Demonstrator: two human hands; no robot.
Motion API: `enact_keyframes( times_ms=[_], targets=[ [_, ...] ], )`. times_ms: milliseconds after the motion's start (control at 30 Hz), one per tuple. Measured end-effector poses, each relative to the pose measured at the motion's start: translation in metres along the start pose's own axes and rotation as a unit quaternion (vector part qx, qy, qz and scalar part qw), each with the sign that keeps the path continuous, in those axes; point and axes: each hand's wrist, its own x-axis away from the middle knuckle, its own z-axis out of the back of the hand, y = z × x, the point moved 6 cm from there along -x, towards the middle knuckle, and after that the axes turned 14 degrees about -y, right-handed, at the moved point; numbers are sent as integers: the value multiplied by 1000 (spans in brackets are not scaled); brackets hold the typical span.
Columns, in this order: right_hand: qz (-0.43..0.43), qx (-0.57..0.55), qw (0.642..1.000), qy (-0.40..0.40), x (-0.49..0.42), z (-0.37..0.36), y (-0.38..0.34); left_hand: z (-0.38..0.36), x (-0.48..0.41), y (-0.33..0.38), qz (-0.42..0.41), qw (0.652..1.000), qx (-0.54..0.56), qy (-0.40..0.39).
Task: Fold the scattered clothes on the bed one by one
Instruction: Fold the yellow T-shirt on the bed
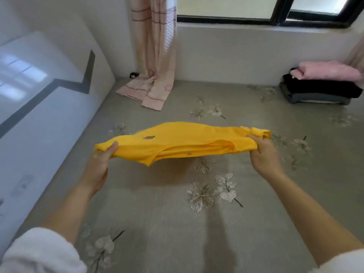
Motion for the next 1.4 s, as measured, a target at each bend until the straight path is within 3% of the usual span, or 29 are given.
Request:
enact_keyframes(
  times_ms=[200,300,433,633,700,733,833,900,967,1067,1167,1233,1400],
  targets=[
    [-89,49,986,-134,50,-116,77,13,35,-154,164,985,-27,-38],
    [-134,94,965,-205,82,-179,125,20,54,-238,286,954,-84,-24],
    [-157,184,921,-304,128,-244,168,15,91,-329,408,911,-66,-10],
    [-226,209,852,-424,197,-299,211,-4,141,-399,527,849,-1,46],
    [-238,175,857,-423,212,-300,218,-10,155,-407,543,838,7,64],
    [-240,155,872,-397,214,-297,222,-11,160,-408,539,838,-18,84],
    [-295,6,922,-252,205,-276,237,-15,157,-388,498,814,-262,144],
    [-368,-94,912,-155,191,-263,253,-46,139,-366,398,847,-328,130],
    [-418,-157,890,-86,175,-257,272,-92,117,-359,288,883,-367,56],
    [-441,-252,861,-17,151,-261,294,-174,106,-363,158,889,-419,-94],
    [-442,-396,804,42,131,-270,307,-256,122,-382,36,852,-459,-249],
    [-446,-434,780,62,121,-273,318,-294,134,-399,-2,814,-494,-307],
    [-444,-391,799,109,132,-244,357,-345,149,-421,-82,740,-555,-372]
  ],
)
